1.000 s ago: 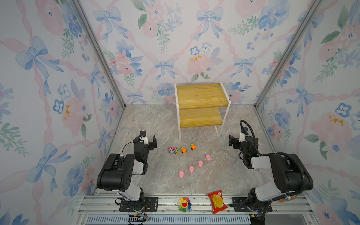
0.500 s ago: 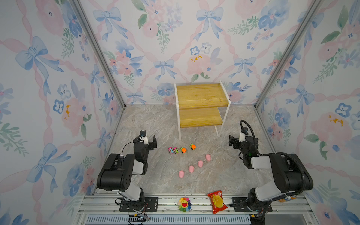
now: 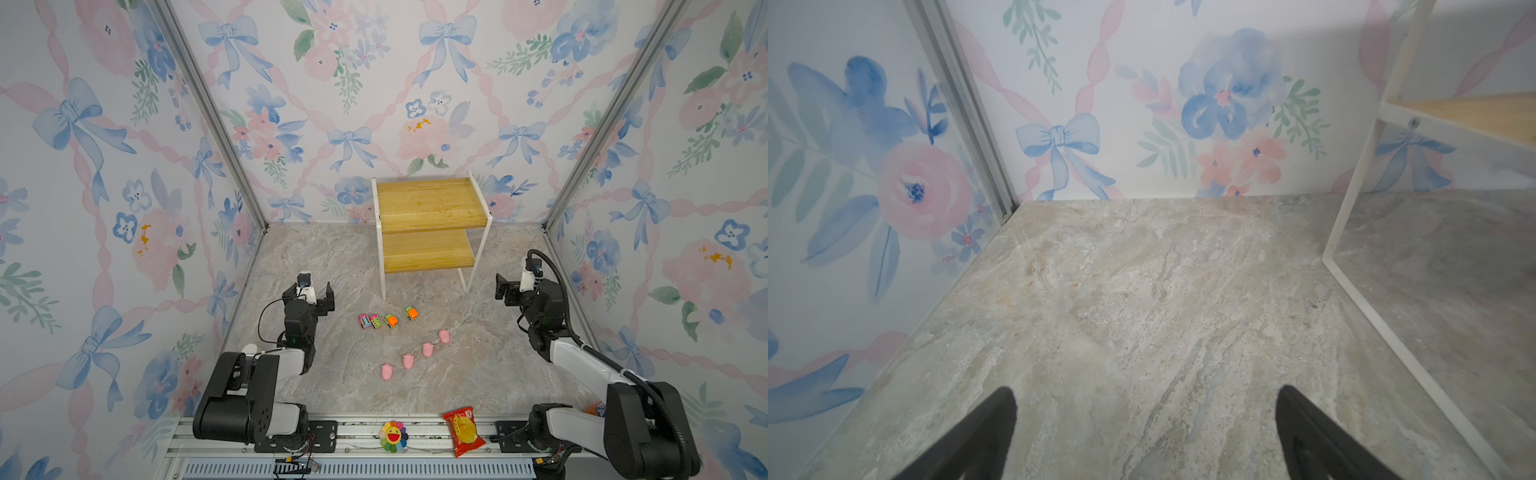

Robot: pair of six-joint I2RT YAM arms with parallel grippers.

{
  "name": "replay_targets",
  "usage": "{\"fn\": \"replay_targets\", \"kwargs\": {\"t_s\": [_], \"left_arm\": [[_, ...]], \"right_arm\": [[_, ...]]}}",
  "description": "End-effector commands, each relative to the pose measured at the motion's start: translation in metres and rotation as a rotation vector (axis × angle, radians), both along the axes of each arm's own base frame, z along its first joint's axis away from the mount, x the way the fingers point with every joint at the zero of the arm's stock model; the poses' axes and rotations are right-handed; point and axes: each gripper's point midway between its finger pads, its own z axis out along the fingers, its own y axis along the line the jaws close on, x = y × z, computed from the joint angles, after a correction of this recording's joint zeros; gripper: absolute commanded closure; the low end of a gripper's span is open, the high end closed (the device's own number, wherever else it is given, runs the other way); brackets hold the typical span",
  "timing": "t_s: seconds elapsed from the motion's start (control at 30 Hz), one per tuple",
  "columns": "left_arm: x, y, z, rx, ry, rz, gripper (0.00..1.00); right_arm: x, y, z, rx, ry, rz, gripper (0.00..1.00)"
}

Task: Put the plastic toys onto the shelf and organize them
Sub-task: 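Lower the right gripper over a pink pig while the left arm lifts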

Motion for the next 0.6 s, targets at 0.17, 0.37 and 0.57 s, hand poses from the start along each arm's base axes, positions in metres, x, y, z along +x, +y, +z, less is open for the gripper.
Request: {"fn": "replay_targets", "kwargs": {"t_s": [0.17, 0.37, 0.57], "left_arm": [[-0.012, -0.043, 0.024, -0.154, 0.067, -0.123, 0.02], [-0.038, -0.06, 0.004, -0.262, 0.168, -0.15, 0.02], [-0.062, -0.069, -0.008, -0.349, 0.17, -0.166, 0.02]], "right_arm": [[-0.06, 0.071, -0.015, 0.021, 0.287, 0.177, 0.06], [-0.103, 0.128, -0.049, 0.035, 0.388, 0.275, 0.14], [-0.134, 0.144, -0.078, 0.059, 0.385, 0.275, 0.18]]}}
